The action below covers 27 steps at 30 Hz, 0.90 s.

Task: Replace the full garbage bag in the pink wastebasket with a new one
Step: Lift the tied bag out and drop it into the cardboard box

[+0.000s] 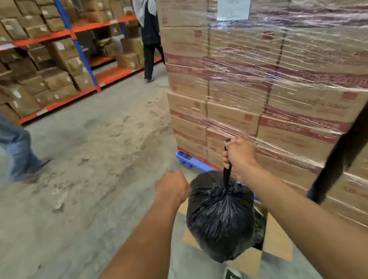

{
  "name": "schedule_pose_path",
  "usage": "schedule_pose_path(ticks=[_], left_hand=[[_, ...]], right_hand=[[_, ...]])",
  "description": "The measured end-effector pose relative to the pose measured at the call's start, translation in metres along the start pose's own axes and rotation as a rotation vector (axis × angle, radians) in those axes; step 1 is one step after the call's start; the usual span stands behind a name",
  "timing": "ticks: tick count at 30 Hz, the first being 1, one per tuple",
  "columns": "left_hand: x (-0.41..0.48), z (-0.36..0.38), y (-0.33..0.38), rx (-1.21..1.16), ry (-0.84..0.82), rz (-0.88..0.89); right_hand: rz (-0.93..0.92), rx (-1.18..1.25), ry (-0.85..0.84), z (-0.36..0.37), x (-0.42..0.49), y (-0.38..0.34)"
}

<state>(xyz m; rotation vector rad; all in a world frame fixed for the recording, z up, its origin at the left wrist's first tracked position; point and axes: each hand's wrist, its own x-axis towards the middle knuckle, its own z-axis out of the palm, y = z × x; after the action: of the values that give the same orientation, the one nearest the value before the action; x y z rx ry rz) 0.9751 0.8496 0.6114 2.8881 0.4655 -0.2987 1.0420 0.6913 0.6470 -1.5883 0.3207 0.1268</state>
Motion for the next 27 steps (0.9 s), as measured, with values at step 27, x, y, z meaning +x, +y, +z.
schedule_pose_path(ticks=[27], left_hand=[[0.361,0.399,0.004,0.021,-0.397,0.071]], right_hand=[[0.494,-0.391,0.067,0.091,0.363,0.433]])
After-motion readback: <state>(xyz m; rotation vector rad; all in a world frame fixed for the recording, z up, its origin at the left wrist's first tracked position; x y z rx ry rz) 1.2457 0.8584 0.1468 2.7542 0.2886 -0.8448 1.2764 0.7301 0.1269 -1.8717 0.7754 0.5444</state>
